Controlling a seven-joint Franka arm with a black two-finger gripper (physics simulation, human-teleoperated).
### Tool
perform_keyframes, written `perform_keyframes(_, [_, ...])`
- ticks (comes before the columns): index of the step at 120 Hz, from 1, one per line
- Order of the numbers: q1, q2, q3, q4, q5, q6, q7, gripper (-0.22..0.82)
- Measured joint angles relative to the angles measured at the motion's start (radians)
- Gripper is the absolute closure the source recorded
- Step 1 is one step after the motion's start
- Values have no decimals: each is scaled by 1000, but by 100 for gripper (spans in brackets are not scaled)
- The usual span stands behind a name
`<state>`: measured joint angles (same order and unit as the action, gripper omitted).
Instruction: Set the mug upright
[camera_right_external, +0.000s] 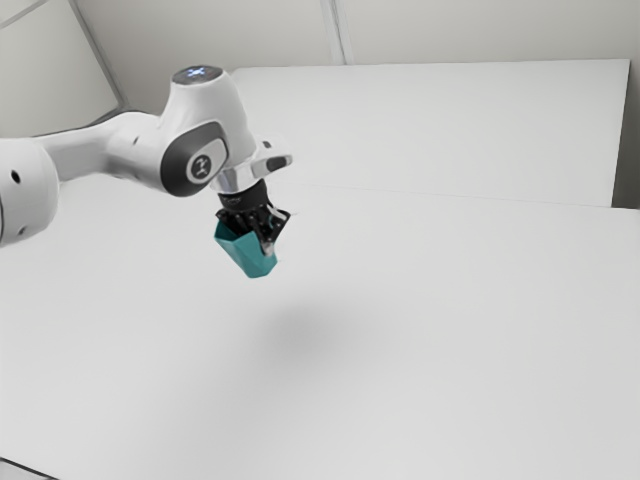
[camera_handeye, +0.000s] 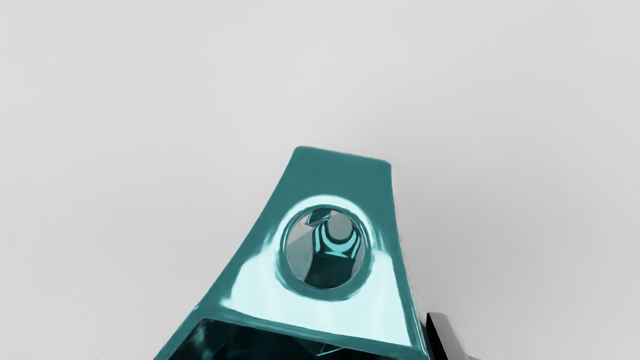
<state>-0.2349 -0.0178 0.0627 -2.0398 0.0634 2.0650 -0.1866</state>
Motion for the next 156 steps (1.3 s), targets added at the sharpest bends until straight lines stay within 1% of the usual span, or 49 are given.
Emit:
perform_keyframes(11, [45, -21, -2, -57, 4, 25, 10, 78])
perform_keyframes(19, [61, -34, -2, -90, 6, 43, 16, 78])
perform_keyframes(49, [13, -44, -3, -181, -2, 110, 31, 78])
perform_keyframes(83, [29, 8, -2, -231, -7, 165, 35, 78])
perform_keyframes(124, [33, 81, -5, -235, -8, 197, 35, 78])
perform_keyframes(126, [33, 82, -5, -235, -8, 197, 35, 76])
perform_keyframes(145, [39, 66, -4, -235, -19, 189, 45, 41])
perform_keyframes(156, [41, 41, -4, -234, -21, 182, 50, 27])
